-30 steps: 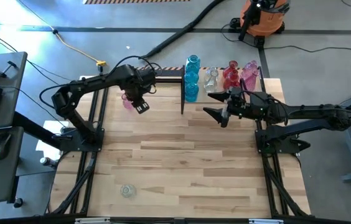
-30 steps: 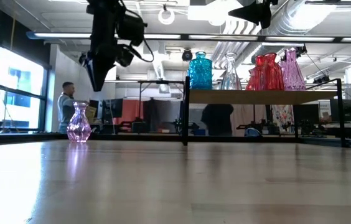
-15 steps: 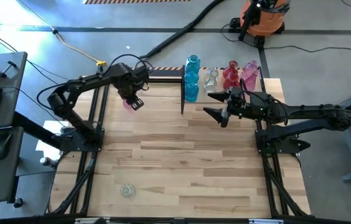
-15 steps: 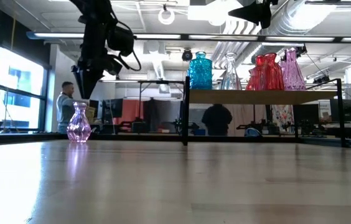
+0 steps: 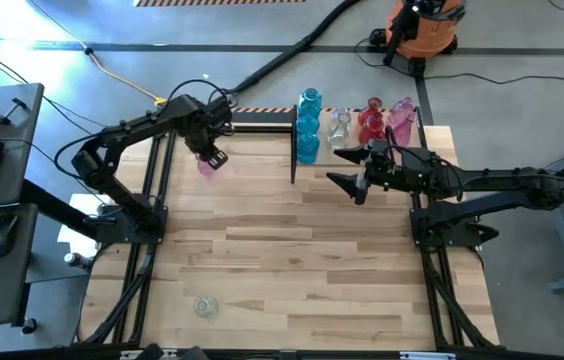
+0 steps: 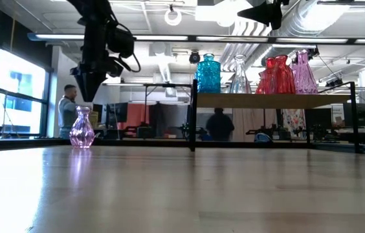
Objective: Sort vases onto shelf
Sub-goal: Put the purple vase on the shelf aligned with the other purple vase
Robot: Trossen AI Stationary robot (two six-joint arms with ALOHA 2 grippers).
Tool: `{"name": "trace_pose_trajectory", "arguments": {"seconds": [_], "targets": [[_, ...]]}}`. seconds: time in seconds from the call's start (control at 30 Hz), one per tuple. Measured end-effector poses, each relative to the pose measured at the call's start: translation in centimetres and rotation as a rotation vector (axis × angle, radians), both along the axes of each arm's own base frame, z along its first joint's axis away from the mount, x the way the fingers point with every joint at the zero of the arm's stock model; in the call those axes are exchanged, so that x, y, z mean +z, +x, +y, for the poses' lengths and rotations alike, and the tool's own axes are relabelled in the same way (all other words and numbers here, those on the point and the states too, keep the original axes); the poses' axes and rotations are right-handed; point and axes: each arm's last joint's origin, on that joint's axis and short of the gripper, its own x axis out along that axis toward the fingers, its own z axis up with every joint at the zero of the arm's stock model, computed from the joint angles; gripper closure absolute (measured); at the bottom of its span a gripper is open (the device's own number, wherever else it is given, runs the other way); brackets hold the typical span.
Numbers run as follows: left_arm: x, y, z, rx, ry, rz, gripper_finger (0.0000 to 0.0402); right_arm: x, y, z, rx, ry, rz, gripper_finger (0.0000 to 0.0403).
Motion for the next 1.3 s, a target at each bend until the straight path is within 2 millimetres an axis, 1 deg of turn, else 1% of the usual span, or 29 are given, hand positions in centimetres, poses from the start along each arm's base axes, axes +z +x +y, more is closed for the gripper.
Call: {"name": "trace_pose_trajectory", "arguments": {"seconds": [0.27, 0.77, 1.0, 1.1, 1.2, 1.3], "targets": [[0.0, 0.0, 0.3, 0.011, -0.018, -0.037, 0.0298, 0.0, 0.0, 0.0, -0.001, 0.020, -0.006, 0.0005], [0.0, -0.1, 0.2, 0.011, -0.023, -0.035, 0.0298, 0.0, 0.0, 0.0, -0.001, 0.019, -0.005, 0.0005], [0.0, -0.3, -0.5, -0.017, -0.071, 0.019, 0.0298, 0.0, 0.0, 0.0, -0.001, 0.019, -0.005, 0.0005], [0.1, 0.0, -0.9, -0.038, -0.066, 0.014, 0.0298, 0.0, 0.0, 0.0, -0.001, 0.019, -0.005, 0.0005], [0.6, 0.3, -1.5, -0.064, -0.041, -0.015, 0.0298, 0.0, 0.0, 0.0, -0.001, 0.018, -0.005, 0.0005], [0.9, 0.6, -1.5, -0.071, 0.000, -0.041, 0.0298, 0.0, 0.0, 0.0, -0.001, 0.018, -0.004, 0.0005]]}}
